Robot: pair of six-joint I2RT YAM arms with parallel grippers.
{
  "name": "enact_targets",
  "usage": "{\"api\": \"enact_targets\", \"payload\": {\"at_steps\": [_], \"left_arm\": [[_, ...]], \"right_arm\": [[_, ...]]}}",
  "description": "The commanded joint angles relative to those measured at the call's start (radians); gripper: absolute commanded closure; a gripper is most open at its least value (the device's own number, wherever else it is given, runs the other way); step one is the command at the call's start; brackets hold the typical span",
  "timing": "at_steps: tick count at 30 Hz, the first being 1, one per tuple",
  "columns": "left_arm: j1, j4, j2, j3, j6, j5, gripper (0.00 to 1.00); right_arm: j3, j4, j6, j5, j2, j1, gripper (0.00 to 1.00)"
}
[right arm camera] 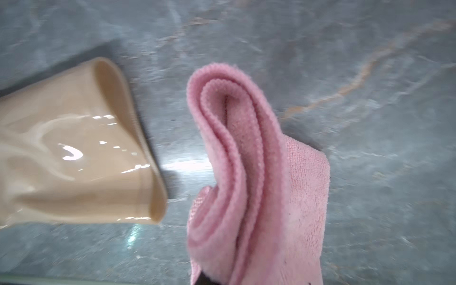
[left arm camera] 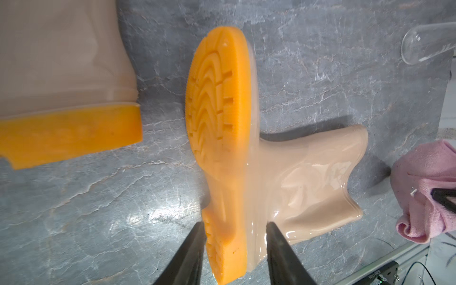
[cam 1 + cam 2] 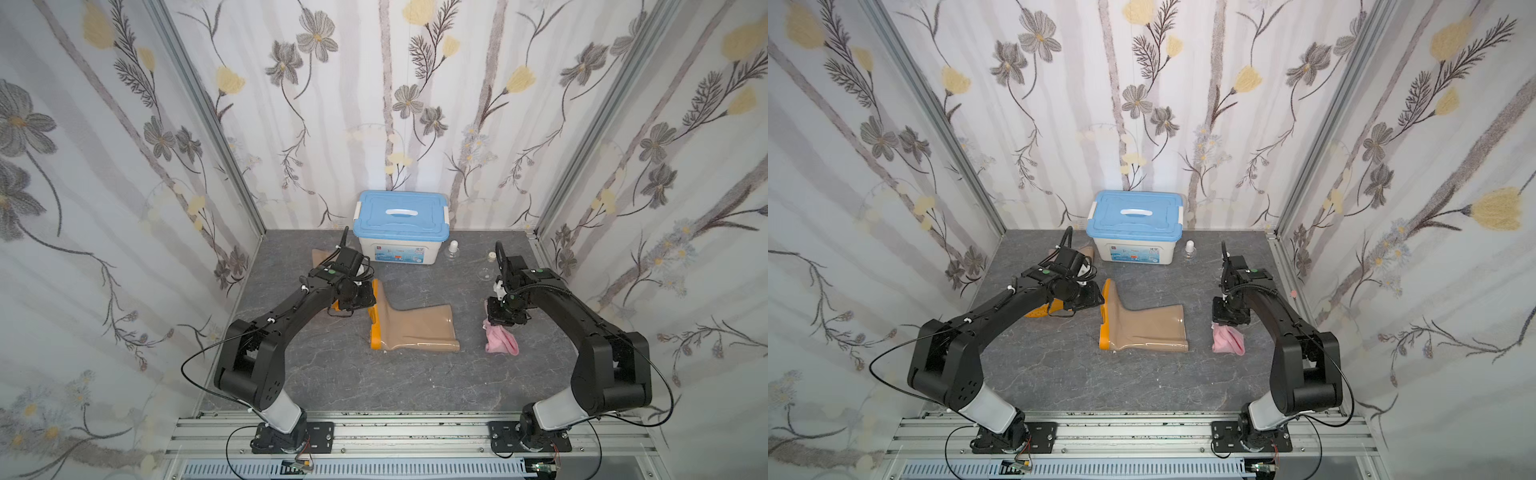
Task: Wipe the rubber boots with a cloth
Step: Place the cleaning item at the center of the board.
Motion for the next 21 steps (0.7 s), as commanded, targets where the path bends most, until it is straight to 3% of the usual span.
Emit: {"api": "enact_targets", "payload": {"at_steps": [1,2,3,8,12,14,18,21], "left_arm": [[0.0,-0.044,-0.012,0.02,0.017,-0.052,0.56],[0.0,-0.04,-0.012,0.023,0.017,-0.045,0.56],[-0.001,-0.031,-0.009,0.026,0.017,-0.034,0.56],[0.001,-0.004,0.006,0.035,0.01,0.026,0.56],[0.001,0.012,0.019,0.047,0.001,0.055,0.56],[0.001,0.023,0.032,0.054,-0.003,0.076,0.56],[0.0,0.04,0.065,0.073,-0.019,0.104,0.56],[-0.006,0.05,0.083,0.092,-0.029,0.11,0.57]], "right_arm": [[-0.025,-0.011,-0.015,0.215,0.011,-0.054,0.8],[-0.032,0.011,-0.019,0.216,0.021,-0.071,0.57],[-0.031,0.025,-0.028,0.21,0.033,-0.085,0.45],[0.033,-0.02,-0.064,0.165,-0.002,-0.09,0.32],[0.1,-0.096,-0.059,0.094,-0.145,-0.1,0.07],[0.12,-0.11,-0.048,0.013,-0.218,-0.128,0.02],[0.123,-0.125,-0.059,0.152,-0.318,-0.138,0.01],[0.099,-0.158,-0.08,0.191,-0.288,-0.142,0.0]]}}
